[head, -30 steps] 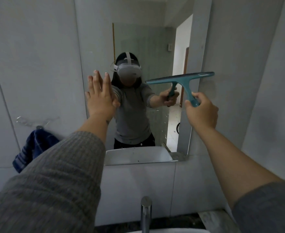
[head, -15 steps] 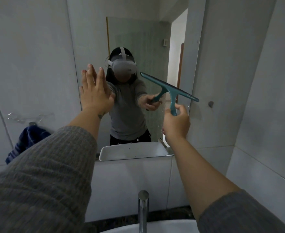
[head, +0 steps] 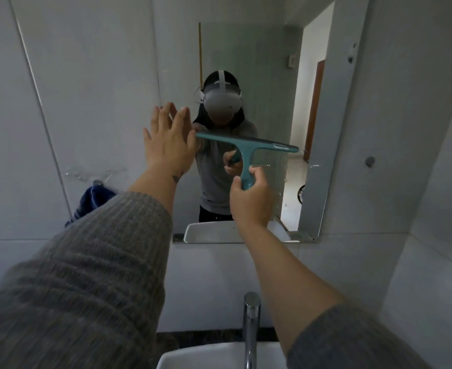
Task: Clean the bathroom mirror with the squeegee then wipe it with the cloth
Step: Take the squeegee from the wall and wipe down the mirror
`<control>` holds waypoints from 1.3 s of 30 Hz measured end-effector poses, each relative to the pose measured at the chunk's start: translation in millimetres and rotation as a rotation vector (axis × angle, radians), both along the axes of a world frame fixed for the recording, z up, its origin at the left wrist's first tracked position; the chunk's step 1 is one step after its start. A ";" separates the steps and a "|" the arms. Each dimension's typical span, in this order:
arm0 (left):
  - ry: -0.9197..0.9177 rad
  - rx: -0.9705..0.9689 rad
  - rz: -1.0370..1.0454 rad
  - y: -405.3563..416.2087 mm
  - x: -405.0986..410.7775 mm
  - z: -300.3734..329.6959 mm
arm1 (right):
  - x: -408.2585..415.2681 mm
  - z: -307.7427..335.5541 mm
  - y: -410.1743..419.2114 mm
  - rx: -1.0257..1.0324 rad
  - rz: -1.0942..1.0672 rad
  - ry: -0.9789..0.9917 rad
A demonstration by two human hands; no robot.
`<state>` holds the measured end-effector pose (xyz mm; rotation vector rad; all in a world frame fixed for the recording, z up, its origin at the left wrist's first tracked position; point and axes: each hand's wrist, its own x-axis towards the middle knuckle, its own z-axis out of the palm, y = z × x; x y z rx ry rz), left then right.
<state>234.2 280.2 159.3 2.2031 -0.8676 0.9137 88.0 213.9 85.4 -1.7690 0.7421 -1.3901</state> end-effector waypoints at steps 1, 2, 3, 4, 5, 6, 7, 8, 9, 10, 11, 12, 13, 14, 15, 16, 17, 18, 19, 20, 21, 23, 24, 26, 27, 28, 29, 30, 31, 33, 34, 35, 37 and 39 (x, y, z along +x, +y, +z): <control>0.007 0.000 -0.007 -0.4 -0.1 -2.0 | 1.8 -1.1 1.2 -0.012 0.006 0.011; 0.014 -0.006 -0.015 -1.1 -0.7 -4.4 | 3.3 -2.4 2.3 -0.033 0.011 0.028; 0.018 -0.014 -0.020 -2.1 -0.9 -6.7 | 4.5 -3.4 3.9 -0.064 0.015 0.052; 0.018 -0.020 -0.022 -2.7 -0.9 -8.9 | 6.5 -4.7 6.0 -0.098 0.023 0.074; 0.017 -0.026 -0.018 -2.8 -0.3 -10.9 | 9.3 -6.8 8.1 -0.135 0.035 0.100; 0.018 -0.031 -0.015 -2.8 0.2 -12.2 | 12.1 -9.1 10.0 -0.176 0.047 0.130; 0.021 -0.034 -0.015 -2.6 0.9 -13.1 | 14.3 -11.6 11.0 -0.216 0.054 0.167; 0.029 -0.031 -0.015 -2.4 1.4 -14.2 | 15.6 -13.9 10.5 -0.255 0.056 0.209; 0.035 -0.026 -0.015 -2.6 1.6 -15.7 | 14.8 -15.3 8.0 -0.300 0.053 0.254; 0.037 -0.019 -0.014 -2.9 1.0 -17.8 | 11.9 -15.9 3.3 -0.357 0.044 0.307; 0.033 -0.012 -0.012 -3.7 0.2 -20.9 | 6.8 -15.7 -3.1 -0.421 0.029 0.371; 0.025 -0.003 -0.011 -4.8 -1.2 -24.8 | 0.1 -14.7 -10.4 -0.489 0.010 0.435; 0.018 0.008 -0.009 -6.5 -2.4 -29.2 | -6.9 -13.4 -18.3 -0.548 -0.007 0.498; 0.013 0.015 -0.006 -8.4 -3.6 -34.1 | -14.6 -11.6 -25.6 -0.596 -0.018 0.547; 0.011 0.017 -0.003 -10.6 -4.7 -39.4 | -21.9 -9.6 -32.3 -0.629 -0.026 0.586; 0.010 0.016 -0.003 -13.1 -5.9 -44.8 | -28.7 -8.1 -38.7 -0.652 -0.037 0.611; 0.010 0.015 -0.004 -15.6 -7.6 -49.8 | -34.9 -7.2 -45.1 -0.665 -0.052 0.628; 0.013 0.016 -0.007 -18.4 -9.6 -54.5 | -40.9 -7.2 -51.2 -0.670 -0.068 0.639; 0.018 0.021 -0.010 -21.4 -11.5 -59.0 | -47.1 -7.8 -56.9 -0.665 -0.085 0.646; 0.026 0.032 -0.009 -24.3 -13.9 -63.0 | -53.4 -9.4 -62.6 -0.652 -0.100 0.648; 0.029 0.043 -0.005 -27.4 -16.2 -67.1 | -59.7 -11.4 -68.6 -0.634 -0.116 0.648; 0.022 0.054 -0.004 -32.6 -21.5 -75.3 | -71.3 -17.2 -80.0 -0.593 -0.151 0.652; 0.017 0.059 -0.009 -34.9 -23.7 -79.8 | -76.7 -20.4 -84.6 -0.571 -0.166 0.651; 0.014 0.074 -0.018 -38.7 -26.5 -89.9 | -86.0 -27.5 -91.9 -0.521 -0.182 0.636; 0.019 0.084 -0.021 -40.1 -27.1 -94.3 | -89.7 -30.7 -94.8 -0.497 -0.183 0.623; 0.028 0.094 -0.021 -41.0 -27.0 -98.2 | -92.9 -34.0 -97.2 -0.473 -0.180 0.609; 0.036 0.105 -0.019 -42.1 -25.9 -101.6 | -95.6 -37.3 -99.6 -0.448 -0.179 0.591; 0.042 0.117 -0.017 -42.8 -24.8 -104.3 | -97.8 -40.8 -102.1 -0.418 -0.181 0.566; 0.042 0.128 -0.012 -43.5 -23.5 -106.2 | -99.7 -44.6 -104.7 -0.383 -0.184 0.536; 0.035 0.133 -0.010 -44.7 -21.2 -108.6 | -102.4 -53.4 -109.4 -0.308 -0.184 0.472; 0.030 0.124 -0.015 -44.9 -20.3 -109.3 | -103.6 -58.0 -111.3 -0.274 -0.181 0.446; 0.021 0.114 -0.021 -45.2 -19.3 -110.3 | -104.1 -62.6 -112.7 -0.245 -0.173 0.423; 0.005 0.109 -0.025 -45.4 -17.6 -112.1 | -104.5 -71.2 -113.3 -0.189 -0.152 0.374; -0.005 0.121 -0.021 -44.8 -15.7 -113.2 | -104.3 -79.2 -111.9 -0.123 -0.143 0.322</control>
